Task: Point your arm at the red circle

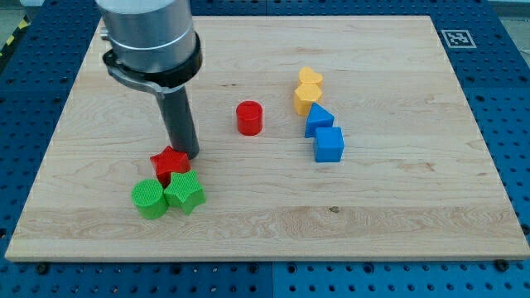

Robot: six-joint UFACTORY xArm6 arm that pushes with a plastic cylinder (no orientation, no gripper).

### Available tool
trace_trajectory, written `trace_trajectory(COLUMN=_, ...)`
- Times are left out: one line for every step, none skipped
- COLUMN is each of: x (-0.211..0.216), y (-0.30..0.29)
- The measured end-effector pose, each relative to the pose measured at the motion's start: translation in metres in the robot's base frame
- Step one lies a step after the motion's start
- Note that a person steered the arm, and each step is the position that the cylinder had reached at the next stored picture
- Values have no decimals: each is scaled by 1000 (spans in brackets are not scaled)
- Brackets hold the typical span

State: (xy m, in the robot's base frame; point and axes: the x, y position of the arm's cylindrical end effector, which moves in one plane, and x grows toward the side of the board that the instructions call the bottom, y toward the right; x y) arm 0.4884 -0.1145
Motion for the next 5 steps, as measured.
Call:
trace_trajectory(x=-6, y=-19)
trace_trajectory(x=-73, y=-34)
trace_trajectory(x=-134, y=-15)
trace_trajectory(x=-144, y=57)
trace_trajectory(x=-142, y=117)
